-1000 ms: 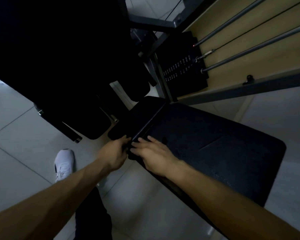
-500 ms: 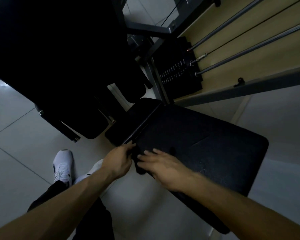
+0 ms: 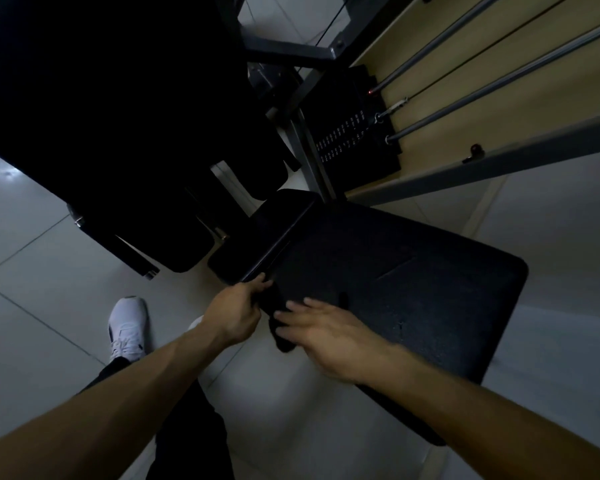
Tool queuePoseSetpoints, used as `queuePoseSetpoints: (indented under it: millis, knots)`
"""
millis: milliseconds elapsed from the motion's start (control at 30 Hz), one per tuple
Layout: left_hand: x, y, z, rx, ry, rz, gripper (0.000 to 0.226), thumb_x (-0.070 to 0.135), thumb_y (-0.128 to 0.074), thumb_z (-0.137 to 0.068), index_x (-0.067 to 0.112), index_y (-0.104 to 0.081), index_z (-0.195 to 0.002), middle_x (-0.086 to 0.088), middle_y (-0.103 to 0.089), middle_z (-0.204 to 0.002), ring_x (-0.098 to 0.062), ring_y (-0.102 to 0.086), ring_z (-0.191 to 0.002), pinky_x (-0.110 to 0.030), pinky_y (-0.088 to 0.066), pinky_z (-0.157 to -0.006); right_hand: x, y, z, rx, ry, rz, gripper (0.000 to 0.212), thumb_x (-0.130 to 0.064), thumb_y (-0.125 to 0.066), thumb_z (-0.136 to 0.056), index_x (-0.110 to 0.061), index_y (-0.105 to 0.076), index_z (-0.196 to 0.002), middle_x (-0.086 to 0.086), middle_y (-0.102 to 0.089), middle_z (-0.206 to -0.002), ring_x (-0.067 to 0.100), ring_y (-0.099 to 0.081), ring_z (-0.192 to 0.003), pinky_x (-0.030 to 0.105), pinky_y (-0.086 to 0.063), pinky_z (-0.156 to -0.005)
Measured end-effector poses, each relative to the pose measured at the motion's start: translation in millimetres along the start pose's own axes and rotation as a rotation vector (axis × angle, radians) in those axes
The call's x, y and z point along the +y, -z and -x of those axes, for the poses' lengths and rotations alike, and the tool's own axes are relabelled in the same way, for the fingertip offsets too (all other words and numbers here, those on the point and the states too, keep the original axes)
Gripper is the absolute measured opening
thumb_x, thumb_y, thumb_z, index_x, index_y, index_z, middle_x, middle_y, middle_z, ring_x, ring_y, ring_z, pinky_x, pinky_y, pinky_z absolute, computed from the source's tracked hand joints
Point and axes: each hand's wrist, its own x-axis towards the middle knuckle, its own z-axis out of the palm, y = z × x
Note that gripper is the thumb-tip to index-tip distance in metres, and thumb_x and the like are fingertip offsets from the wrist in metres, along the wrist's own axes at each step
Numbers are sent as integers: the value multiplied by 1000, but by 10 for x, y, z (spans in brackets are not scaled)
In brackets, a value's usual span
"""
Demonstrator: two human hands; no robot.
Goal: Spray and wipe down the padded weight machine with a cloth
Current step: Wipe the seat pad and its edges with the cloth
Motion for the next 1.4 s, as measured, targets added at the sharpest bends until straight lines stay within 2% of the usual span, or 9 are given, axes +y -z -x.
queuePoseSetpoints:
  millis: [167,300,367,533,800,1033,1100,1267,1400]
  knots:
    - [159,-57,26,31,76,67,49,25,-54,-103,20,-46,-152,7,-27,-166,-19,-47,-141,-33,-38,-114,636,443,268,210,-284,131,63,-2,-54,-96,-19,-43,-156,5,-39,-163,23,-26,-156,36,-3,-127]
    - [357,-37,29,90,83,75,39,19,-54,-103,12,-56,-142,-1,-46,-156,-21,-48,-139,-30,-39,-109,701,669,-88,291,-574,92,80,0,-58,-94,-18,-21,-163,14,-40,-160,30,-27,-153,35,-9,-127]
    - [409,-21,-34,158,60,74,39,13,-52,-102,12,-58,-140,-3,-52,-151,-23,-50,-136,-30,-40,-108,455,483,-249,230,-440,84,73,-3,-58,-94,-17,-30,-161,13,-35,-164,30,-27,-153,35,-8,-127]
    - [529,-3,-295,117,-33,80,59,7,-50,-95,20,-45,-152,0,-32,-165,-16,-34,-150,-26,-27,-120,304,273,4,-21,-109,80,57,-5,-51,-100,-16,-45,-155,6,-29,-168,24,-17,-158,32,3,-125]
    - [695,-147,-556,-98,-38,-42,76,65,-47,-97,38,-17,-161,-1,0,-171,-30,-5,-157,-44,-11,-127,1549,949,-181,297,-656,132,57,-8,-49,-103,-16,-37,-158,7,-31,-167,25,-21,-156,40,-10,-129]
    - [616,-128,-613,-98,-54,-27,75,65,-52,-95,39,-23,-159,0,-4,-171,-26,-11,-157,-41,-13,-128,984,671,15,25,-183,27,54,-10,-46,-106,-20,-39,-158,-2,-27,-169,15,-19,-157,25,-5,-127]
    - [615,-121,-618,-101,-42,-31,74,64,-53,-95,40,-24,-159,1,-4,-171,-25,-11,-157,-41,-13,-128,1181,826,207,22,-212,43,55,-10,-45,-106,-25,-38,-159,-6,-27,-168,10,-18,-157,23,-3,-125]
    - [637,-119,-607,-103,-33,-31,74,64,-52,-96,39,-23,-160,2,-2,-171,-25,-9,-157,-42,-13,-128,1681,1116,93,247,-600,89,55,-4,-46,-104,-18,-40,-158,5,-34,-166,24,-25,-155,32,-12,-126]
    - [662,-104,-599,-114,-2,-43,74,62,-53,-96,39,-24,-160,1,-3,-171,-25,-11,-157,-43,-14,-128,1225,810,-44,195,-428,49,62,-4,-56,-99,-18,-40,-157,5,-29,-168,23,-24,-156,32,-10,-127]
